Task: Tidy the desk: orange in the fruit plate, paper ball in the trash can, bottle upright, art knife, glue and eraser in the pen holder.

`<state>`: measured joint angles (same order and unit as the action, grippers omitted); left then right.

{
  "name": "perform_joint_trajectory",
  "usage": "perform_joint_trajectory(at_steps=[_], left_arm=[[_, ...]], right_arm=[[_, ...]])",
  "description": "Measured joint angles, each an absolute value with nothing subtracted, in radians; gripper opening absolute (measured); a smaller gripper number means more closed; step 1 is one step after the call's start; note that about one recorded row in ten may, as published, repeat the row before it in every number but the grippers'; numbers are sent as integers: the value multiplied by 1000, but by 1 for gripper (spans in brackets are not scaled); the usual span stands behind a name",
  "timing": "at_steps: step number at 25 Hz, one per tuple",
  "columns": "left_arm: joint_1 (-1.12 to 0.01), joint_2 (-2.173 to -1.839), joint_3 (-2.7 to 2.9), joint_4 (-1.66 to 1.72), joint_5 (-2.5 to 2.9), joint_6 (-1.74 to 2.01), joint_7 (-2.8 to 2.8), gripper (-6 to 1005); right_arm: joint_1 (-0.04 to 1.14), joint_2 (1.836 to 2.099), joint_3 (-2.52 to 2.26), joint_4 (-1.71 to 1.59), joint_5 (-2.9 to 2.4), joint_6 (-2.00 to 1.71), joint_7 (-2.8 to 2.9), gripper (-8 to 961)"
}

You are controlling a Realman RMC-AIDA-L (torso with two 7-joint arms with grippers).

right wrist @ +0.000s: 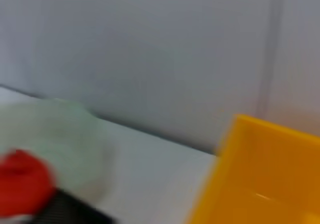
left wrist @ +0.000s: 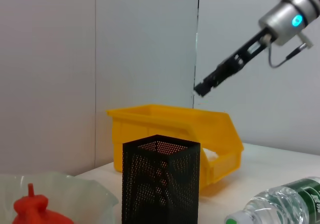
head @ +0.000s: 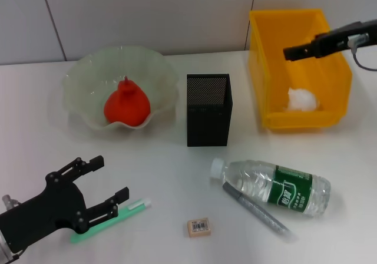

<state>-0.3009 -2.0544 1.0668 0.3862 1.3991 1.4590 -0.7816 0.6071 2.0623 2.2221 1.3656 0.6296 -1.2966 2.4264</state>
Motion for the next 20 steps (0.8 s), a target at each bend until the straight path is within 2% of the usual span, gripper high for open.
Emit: perform_joint_trajectory(at_steps=[1, 2, 4, 6, 15, 20], left_arm=[[-299, -2053, 1066, 386, 1399, 1459, -785, 816], [-299, -2052, 1066, 387, 1399, 1459, -787, 816], [-298, -2051, 1066, 387, 1399, 1459, -787, 815], [-297, -2051, 1067, 387, 1399, 1456, -787, 815], [-299, -2052, 1068, 387, 1399, 1451, -787, 814], [-297, -2052, 1067, 387, 1399, 1450, -788, 814]], right_arm=[[613, 2043, 2223, 1410, 674, -1418, 2421, 852], [613, 2043, 2223, 1410, 674, -1418, 2421, 852], [637, 2023, 2209, 1436, 681, -1556, 2413, 852], [690, 2014, 2190, 1451, 674, -1731, 2378, 852], [773, 2011, 1970, 1434, 502, -1889, 2342, 851], [787, 2029, 1902, 1399, 464, -1911, 2335, 851]])
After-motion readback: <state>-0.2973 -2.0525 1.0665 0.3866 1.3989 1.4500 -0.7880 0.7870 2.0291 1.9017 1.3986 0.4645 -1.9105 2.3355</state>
